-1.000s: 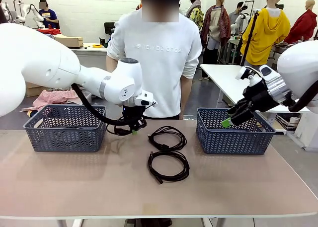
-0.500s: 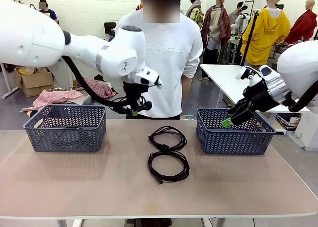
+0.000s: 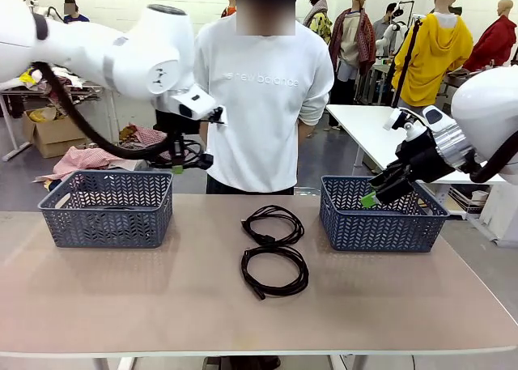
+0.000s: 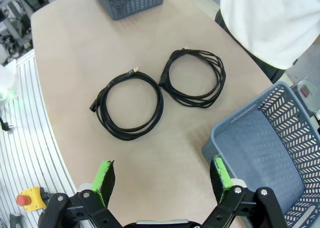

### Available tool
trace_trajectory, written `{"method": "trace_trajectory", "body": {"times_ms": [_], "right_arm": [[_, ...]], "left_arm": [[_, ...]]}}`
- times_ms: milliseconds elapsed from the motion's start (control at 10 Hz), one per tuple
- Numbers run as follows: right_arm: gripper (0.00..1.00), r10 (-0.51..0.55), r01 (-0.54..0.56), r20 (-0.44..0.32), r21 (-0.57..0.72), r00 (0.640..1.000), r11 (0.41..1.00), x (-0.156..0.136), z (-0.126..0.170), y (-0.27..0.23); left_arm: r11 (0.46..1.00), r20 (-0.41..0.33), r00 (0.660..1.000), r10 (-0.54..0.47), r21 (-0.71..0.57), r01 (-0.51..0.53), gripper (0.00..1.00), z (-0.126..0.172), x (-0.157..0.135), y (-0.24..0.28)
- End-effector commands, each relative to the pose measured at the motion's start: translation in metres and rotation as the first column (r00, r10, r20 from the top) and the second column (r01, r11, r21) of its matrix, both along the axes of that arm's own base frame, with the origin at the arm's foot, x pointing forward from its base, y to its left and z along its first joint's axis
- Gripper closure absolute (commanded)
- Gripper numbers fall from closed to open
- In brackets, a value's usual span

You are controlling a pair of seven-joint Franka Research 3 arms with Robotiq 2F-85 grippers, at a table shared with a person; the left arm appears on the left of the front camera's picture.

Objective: Organize the cables according to human instructions.
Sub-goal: Pick up a bundle of cables and place it in the basket indicated by the human.

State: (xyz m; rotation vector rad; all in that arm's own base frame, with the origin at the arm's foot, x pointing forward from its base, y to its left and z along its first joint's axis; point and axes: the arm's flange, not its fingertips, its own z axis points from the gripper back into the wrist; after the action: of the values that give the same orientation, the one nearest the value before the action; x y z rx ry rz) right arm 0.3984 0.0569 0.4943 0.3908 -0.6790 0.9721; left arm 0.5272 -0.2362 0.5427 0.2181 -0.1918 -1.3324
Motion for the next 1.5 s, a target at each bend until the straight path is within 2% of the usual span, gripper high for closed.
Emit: {"method": "trace_trajectory", "body": {"times_ms": [0, 300, 700, 1100, 1400], "right_arm": [[0.00, 0.015, -0.015, 0.017, 0.030, 1.000, 0.999, 0.003, 0.000, 0.000], [0.00, 0.015, -0.015, 0.017, 0.030, 1.000, 0.999, 0.003, 0.000, 0.000], [0.00, 0.015, -0.015, 0.017, 0.030, 1.000, 0.999, 0.003, 0.000, 0.000], [0.00, 0.015, -0.015, 0.017, 0.030, 1.000, 0.999, 0.003, 0.000, 0.000], [0.00, 0.015, -0.015, 0.017, 0.030, 1.000, 0.999, 0.003, 0.000, 0.000]], "left_arm": [[0.998, 0.000, 1.000, -0.025, -0.055, 0.025, 1.00, -0.009, -0.015, 0.039], [0.995, 0.008, 0.999, 0.038, -0.091, -0.037, 1.00, -0.021, -0.026, 0.089], [0.994, 0.019, 0.999, 0.026, -0.106, -0.023, 1.00, -0.040, -0.025, 0.135], [0.993, 0.032, 0.998, 0.046, -0.112, -0.042, 1.00, -0.059, -0.008, 0.151], [0.994, 0.008, 0.998, 0.058, -0.090, -0.057, 1.00, -0.071, 0.009, 0.155]]}}
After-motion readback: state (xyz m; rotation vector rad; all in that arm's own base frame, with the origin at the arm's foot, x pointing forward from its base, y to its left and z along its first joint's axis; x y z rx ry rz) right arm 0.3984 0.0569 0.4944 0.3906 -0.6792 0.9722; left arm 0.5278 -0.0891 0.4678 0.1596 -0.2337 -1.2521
